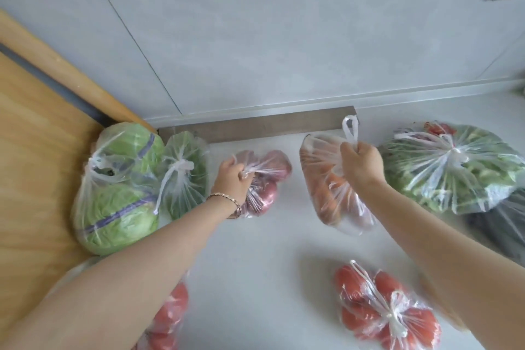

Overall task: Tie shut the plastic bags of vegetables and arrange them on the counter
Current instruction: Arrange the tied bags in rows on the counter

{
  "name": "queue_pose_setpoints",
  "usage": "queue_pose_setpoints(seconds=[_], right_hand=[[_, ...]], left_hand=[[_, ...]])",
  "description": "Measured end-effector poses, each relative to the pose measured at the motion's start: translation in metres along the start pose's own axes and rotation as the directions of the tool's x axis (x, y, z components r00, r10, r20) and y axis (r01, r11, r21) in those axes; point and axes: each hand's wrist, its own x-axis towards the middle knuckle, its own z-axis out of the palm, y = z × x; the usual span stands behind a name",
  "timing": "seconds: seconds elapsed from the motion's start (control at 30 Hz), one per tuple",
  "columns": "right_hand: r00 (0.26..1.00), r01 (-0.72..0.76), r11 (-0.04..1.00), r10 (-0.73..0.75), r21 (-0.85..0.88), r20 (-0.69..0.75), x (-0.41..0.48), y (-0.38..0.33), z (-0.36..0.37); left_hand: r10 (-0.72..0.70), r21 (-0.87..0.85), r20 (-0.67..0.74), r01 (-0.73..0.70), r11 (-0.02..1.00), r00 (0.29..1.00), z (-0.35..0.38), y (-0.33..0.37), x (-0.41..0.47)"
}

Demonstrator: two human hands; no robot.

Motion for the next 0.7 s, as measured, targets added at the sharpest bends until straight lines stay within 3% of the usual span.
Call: queue_pose_setpoints(seconds=[0.13,0.33,0.57,0.63,0.7], right_hand=[[0.996,-0.05,0.999,0.05,0.002,0.069,0.012,-0.029,0.055],[0.988,-0.029,0.997,0.039,-0.072,0.147,0.027,-0.066,0.122],[0.963,0.065,0.996,-0.048,-0.054,0.265,0.032,-0.056,0.117],[0.942,0.107,0.994,-0.092,-0.027,0.324,0.024,-0.046,0.093],[0.932,0.163,0.984,-0.131,-0.07,0.338,0.014,-0.031,0.059]], left_hand=[[-0.143,-0.151,-0.177,0.117,0.982,0.974,-0.013,-0.022,0.029],[-0.294,-0.153,-0.166,0.27,0.951,0.941,-0.012,-0.045,0.058],[-0.253,-0.082,-0.169,0.242,0.967,0.953,-0.013,-0.044,0.053],[-0.232,-0.004,-0.222,0.237,0.972,0.947,-0.011,-0.033,0.036],[-0.121,0.133,-0.255,0.158,0.978,0.959,-0.006,-0.018,0.014]])
